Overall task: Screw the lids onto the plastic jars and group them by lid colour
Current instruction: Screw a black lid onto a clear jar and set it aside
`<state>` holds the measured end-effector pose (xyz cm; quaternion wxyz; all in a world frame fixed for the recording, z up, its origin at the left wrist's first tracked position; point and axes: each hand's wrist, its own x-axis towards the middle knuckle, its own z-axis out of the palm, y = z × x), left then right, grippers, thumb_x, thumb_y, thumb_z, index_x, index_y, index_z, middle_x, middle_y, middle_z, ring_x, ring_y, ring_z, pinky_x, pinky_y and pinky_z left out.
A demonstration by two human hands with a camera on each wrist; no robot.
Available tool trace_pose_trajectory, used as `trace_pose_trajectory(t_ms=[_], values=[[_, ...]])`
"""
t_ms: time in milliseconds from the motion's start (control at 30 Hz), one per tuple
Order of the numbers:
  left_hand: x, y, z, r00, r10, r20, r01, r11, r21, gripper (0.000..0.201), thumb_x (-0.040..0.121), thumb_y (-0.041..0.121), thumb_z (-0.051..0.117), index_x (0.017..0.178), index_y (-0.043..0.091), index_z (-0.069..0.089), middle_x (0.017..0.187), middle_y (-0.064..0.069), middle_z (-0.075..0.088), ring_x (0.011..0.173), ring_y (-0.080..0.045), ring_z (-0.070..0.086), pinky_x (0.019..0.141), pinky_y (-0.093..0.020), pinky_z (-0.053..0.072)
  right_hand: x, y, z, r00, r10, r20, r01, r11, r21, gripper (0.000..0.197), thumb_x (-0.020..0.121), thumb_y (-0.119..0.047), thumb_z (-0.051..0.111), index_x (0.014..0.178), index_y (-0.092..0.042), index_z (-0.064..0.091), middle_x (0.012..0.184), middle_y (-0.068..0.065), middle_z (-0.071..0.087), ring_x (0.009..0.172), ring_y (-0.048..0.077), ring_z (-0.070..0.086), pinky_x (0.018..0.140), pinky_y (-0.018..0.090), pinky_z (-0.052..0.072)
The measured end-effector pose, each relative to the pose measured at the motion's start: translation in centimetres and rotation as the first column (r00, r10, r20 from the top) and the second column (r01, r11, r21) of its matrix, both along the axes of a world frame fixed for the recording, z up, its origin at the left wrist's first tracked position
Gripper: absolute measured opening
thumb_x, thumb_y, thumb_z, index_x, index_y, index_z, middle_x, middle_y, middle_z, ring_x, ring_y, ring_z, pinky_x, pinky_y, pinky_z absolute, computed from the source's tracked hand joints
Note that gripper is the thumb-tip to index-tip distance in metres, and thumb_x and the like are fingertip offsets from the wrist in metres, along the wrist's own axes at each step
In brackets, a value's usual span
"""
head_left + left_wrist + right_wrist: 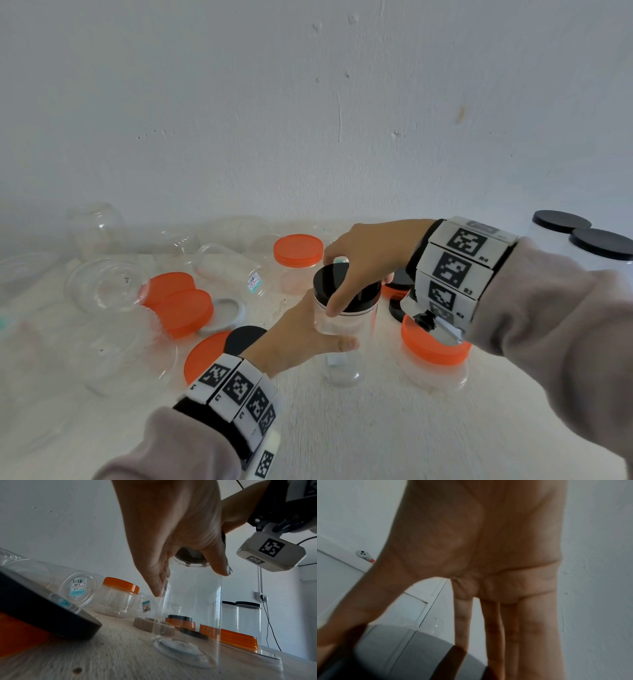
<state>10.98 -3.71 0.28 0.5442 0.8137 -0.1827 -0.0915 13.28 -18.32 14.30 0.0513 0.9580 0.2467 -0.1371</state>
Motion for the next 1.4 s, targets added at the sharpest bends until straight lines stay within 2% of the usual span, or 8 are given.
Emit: trace_pose_trajectory(t_ms=[167, 533, 667, 867, 967, 1100, 1300, 1400], values=[[-0.1, 0.0, 0.1, 1.0, 0.01, 0.004, -0.01, 1.0, 0.008, 0.099, 0.07, 0.031, 0.084, 0.147, 0.031, 0.023, 0.142, 0.014, 0.044, 0.133, -0.007, 0.039, 0.11, -0.032, 0.033, 0.2, -0.1, 0.6, 0.995, 0.055, -0.086, -0.061, 0.996, -0.071, 0.088, 0.062, -0.059, 0.078, 0.138, -0.048, 0.036, 0.135, -0.011, 0.043, 0.111, 0.022, 0.06, 0.095, 0.04, 0.048], [-0.1, -0.1, 0.0, 0.999, 0.033, -0.014, -0.033, 0.999, -0.005, 0.089, 0.059, 0.044, 0.083, 0.13, 0.051, 0.03, 0.132, 0.024, 0.049, 0.124, 0.001, 0.043, 0.092, -0.015, 0.036, 0.1, -0.3, -0.2, 1.0, 0.016, 0.002, -0.016, 0.998, 0.056, 0.075, 0.053, -0.073, 0.074, 0.117, -0.039, 0.053, 0.091, -0.019, 0.051, 0.061, 0.01, 0.07, 0.065, 0.028, 0.055], [0.0, 0.1, -0.1, 1.0, 0.021, -0.015, -0.021, 1.0, -0.01, 0.091, 0.066, 0.039, 0.084, 0.138, 0.045, 0.028, 0.138, 0.023, 0.044, 0.13, -0.001, 0.039, 0.105, -0.025, 0.034, -0.1, -0.2, -0.8, 0.998, -0.018, 0.054, 0.014, 0.998, 0.064, 0.07, 0.056, -0.079, 0.068, 0.103, -0.029, 0.057, 0.085, -0.009, 0.063, 0.052, 0.009, 0.067, 0.05, 0.022, 0.044], [0.0, 0.0, 0.0, 1.0, 0.023, -0.003, -0.023, 1.0, -0.004, 0.091, 0.069, 0.032, 0.085, 0.14, 0.04, 0.029, 0.133, 0.022, 0.049, 0.122, 0.003, 0.045, 0.09, -0.012, 0.037, 0.1, -0.1, 0.3, 0.991, 0.041, -0.127, -0.047, 0.998, -0.051, 0.086, 0.065, -0.059, 0.078, 0.138, -0.048, 0.035, 0.124, -0.016, 0.039, 0.115, 0.021, 0.053, 0.094, 0.039, 0.049], [0.0, -0.1, 0.0, 1.0, 0.027, 0.006, -0.027, 1.0, 0.005, 0.085, 0.069, 0.031, 0.085, 0.132, 0.048, 0.03, 0.127, 0.027, 0.051, 0.115, 0.013, 0.046, 0.083, -0.007, 0.04, 0.1, -0.1, 0.5, 0.992, 0.08, -0.096, -0.083, 0.996, -0.028, 0.084, 0.064, -0.054, 0.08, 0.136, -0.051, 0.038, 0.127, -0.015, 0.041, 0.12, 0.016, 0.046, 0.098, 0.038, 0.045], [-0.3, -0.1, 0.1, 0.999, 0.036, 0.018, -0.036, 0.999, 0.013, 0.075, 0.07, 0.032, 0.084, 0.115, 0.06, 0.031, 0.118, 0.036, 0.05, 0.103, 0.028, 0.044, 0.075, 0.002, 0.039, 0.2, -0.1, 0.3, 0.995, 0.078, -0.069, -0.076, 0.997, 0.023, 0.08, 0.058, -0.062, 0.08, 0.129, -0.048, 0.046, 0.116, -0.015, 0.049, 0.103, 0.016, 0.061, 0.086, 0.036, 0.054], [-0.1, -0.1, 0.1, 0.999, 0.053, 0.014, -0.053, 0.998, 0.042, 0.083, 0.069, 0.039, 0.084, 0.125, 0.053, 0.024, 0.122, 0.032, 0.044, 0.117, 0.003, 0.042, 0.085, -0.01, 0.035, -0.1, 0.1, -0.4, 1.0, -0.005, 0.007, 0.004, 0.999, 0.052, 0.072, 0.054, -0.077, 0.071, 0.112, -0.038, 0.054, 0.093, -0.016, 0.052, 0.063, 0.012, 0.068, 0.061, 0.028, 0.053], [-0.2, 0.0, 0.1, 0.999, 0.048, 0.016, -0.049, 0.997, 0.053, 0.081, 0.07, 0.04, 0.083, 0.122, 0.056, 0.022, 0.119, 0.036, 0.041, 0.115, 0.007, 0.041, 0.085, -0.008, 0.033, -0.3, 0.4, -0.6, 0.998, -0.011, 0.068, 0.011, 1.0, -0.01, 0.072, 0.059, -0.079, 0.067, 0.109, -0.028, 0.057, 0.09, -0.01, 0.057, 0.054, 0.005, 0.055, 0.05, 0.022, 0.039]])
